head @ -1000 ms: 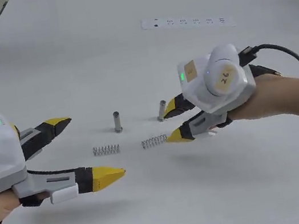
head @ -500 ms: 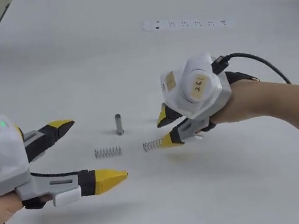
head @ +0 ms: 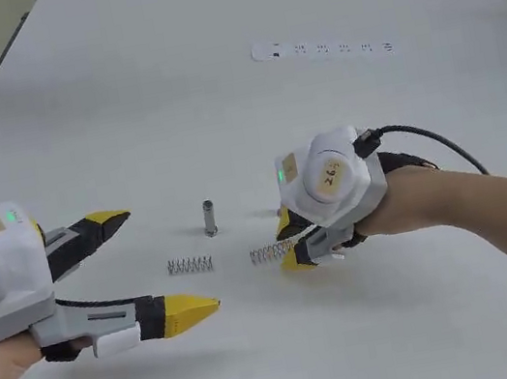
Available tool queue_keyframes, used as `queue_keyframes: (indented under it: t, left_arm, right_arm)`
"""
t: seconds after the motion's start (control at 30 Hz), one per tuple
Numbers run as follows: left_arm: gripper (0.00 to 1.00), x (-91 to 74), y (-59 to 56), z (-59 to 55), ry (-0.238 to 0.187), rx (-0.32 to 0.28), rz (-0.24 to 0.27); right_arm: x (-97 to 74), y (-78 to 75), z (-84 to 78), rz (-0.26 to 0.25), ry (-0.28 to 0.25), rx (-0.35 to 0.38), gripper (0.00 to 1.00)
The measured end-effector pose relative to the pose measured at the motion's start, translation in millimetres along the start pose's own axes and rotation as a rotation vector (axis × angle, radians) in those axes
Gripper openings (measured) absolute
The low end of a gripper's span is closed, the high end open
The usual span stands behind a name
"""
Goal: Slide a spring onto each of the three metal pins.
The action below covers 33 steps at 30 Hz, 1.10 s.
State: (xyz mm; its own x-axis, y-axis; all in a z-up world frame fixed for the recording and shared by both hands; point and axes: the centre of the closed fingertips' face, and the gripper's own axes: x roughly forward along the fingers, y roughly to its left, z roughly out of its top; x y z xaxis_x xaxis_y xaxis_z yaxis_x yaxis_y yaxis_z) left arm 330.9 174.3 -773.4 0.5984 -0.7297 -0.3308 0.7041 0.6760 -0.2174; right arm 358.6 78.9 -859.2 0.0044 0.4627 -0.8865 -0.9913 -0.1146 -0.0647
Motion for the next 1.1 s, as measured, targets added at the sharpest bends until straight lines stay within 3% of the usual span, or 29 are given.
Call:
queue_keyframes:
  t: [0.33,0.6,0.87,1.1]
  left_arm:
    - [0.96,0.3,-0.4,1.2,-0.003,-0.001,-0.001]
    - [0.96,-0.2,-2.6,-1.0,0.000,-0.002,-0.003]
    - [0.96,2.0,-6.8,0.2,0.000,0.002,-0.014]
    - [0.95,4.3,-11.2,4.0,-0.004,0.012,-0.024]
  right_arm:
    - [4.3,-1.4,-5.9,0.002,0.023,-0.017,0.10]
    - [3.5,-0.7,-4.9,-0.017,-0.011,0.023,0.08]
    - [-17.4,0.2,-0.9,-0.038,-0.035,0.010,0.08]
    - [-38.1,-4.6,1.2,-0.062,-0.068,0.051,0.08]
